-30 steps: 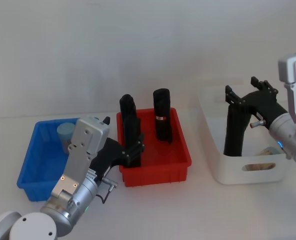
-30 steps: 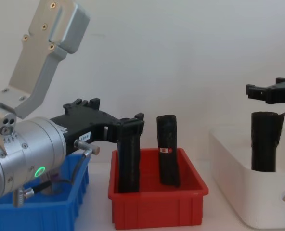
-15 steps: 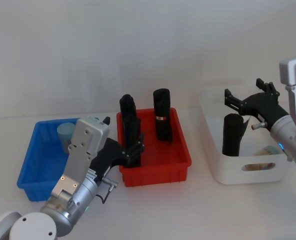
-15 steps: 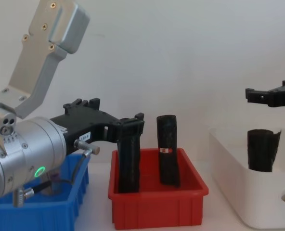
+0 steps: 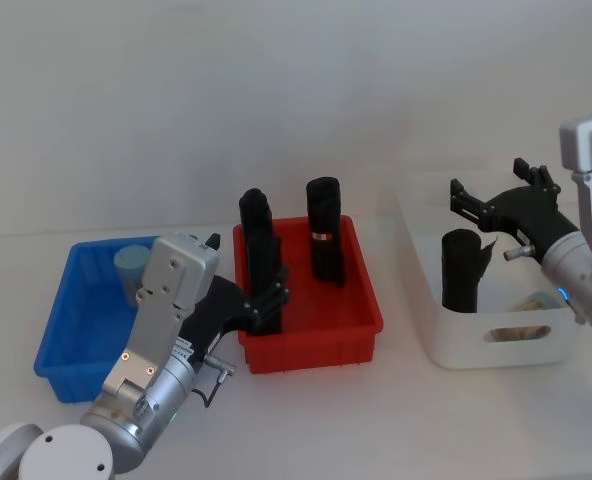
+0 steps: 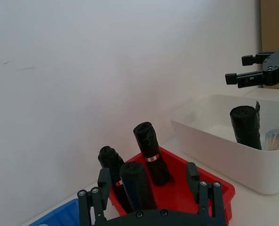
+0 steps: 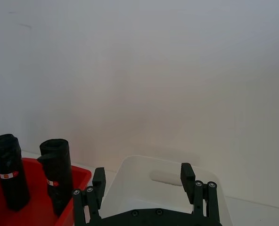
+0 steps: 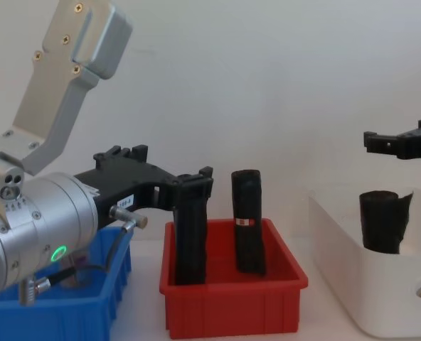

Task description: Pick the cotton swabs from the blue box and place them into the white box.

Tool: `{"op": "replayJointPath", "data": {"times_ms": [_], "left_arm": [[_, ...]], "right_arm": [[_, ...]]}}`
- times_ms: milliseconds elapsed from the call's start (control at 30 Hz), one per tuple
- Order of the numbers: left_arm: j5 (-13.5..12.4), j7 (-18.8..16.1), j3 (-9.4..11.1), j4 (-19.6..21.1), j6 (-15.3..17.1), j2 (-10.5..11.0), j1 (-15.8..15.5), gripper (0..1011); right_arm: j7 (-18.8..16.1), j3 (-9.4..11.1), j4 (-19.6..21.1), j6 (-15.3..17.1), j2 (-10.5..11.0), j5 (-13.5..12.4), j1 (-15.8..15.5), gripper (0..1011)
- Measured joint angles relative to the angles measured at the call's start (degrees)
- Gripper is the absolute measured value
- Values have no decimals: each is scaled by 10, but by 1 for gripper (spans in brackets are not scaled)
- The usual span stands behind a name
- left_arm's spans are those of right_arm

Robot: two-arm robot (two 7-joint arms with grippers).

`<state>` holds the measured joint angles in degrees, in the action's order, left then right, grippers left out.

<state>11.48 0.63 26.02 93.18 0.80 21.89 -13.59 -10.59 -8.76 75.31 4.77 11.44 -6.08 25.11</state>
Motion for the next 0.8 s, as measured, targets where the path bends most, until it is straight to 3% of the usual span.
{"op": "replayJointPath", "data": {"times_ms": [800], "left_arm": [[0, 0, 0, 0, 0, 0, 0, 1004]], "right_arm": [[1, 0, 0, 0, 0, 0, 0, 1002]]}}
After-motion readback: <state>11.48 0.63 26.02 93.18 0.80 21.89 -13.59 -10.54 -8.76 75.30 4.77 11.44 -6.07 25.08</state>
